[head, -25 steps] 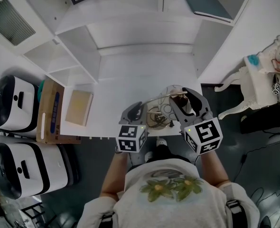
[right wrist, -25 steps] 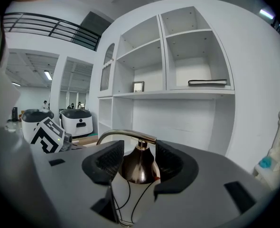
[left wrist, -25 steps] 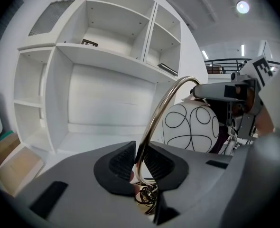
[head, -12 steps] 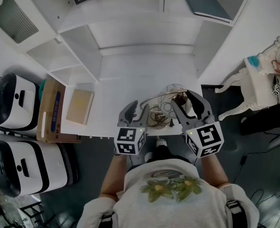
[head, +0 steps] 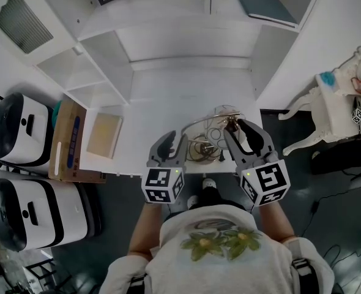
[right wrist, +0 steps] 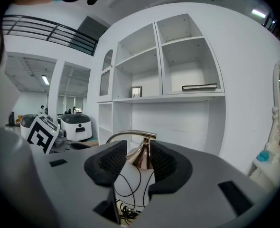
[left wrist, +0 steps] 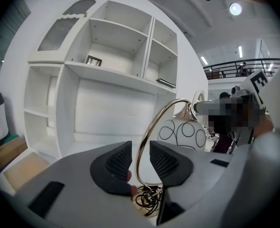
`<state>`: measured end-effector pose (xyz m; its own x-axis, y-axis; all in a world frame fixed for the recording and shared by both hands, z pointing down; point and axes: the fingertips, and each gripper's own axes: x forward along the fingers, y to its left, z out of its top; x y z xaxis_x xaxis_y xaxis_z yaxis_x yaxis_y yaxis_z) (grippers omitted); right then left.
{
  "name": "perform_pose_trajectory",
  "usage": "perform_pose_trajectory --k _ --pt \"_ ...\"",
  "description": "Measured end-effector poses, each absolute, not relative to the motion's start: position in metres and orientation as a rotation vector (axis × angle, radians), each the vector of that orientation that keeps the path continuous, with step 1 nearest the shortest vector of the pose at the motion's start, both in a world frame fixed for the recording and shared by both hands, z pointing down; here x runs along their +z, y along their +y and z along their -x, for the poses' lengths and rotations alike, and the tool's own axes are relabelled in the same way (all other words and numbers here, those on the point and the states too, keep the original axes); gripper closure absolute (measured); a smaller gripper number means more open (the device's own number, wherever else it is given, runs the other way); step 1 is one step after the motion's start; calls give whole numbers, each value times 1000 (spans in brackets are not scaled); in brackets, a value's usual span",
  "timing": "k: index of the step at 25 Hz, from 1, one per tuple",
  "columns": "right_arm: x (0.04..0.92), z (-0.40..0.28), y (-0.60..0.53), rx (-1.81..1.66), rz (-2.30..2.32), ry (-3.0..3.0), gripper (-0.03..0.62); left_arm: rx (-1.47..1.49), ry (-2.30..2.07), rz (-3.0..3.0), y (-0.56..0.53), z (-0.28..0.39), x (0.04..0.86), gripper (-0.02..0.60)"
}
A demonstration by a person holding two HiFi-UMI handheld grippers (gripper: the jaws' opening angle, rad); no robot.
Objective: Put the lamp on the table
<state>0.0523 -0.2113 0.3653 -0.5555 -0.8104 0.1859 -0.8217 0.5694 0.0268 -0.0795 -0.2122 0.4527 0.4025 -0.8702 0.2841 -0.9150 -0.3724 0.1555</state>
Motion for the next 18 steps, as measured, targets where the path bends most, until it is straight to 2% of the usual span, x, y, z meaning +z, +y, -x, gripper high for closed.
perform_pose_trajectory --k 3,6,18 --pt "361 -53 -206 93 -1403 -2645 490 222 -1605 -2382 -208 83 447 502" --pt "359 -51 -199 91 -1398 -2668 535 220 -1636 -2382 -203 85 442 525" --pt "362 -34 -170 56 -1292 -2757 560 220 -1641 -2487 -182 69 419 551"
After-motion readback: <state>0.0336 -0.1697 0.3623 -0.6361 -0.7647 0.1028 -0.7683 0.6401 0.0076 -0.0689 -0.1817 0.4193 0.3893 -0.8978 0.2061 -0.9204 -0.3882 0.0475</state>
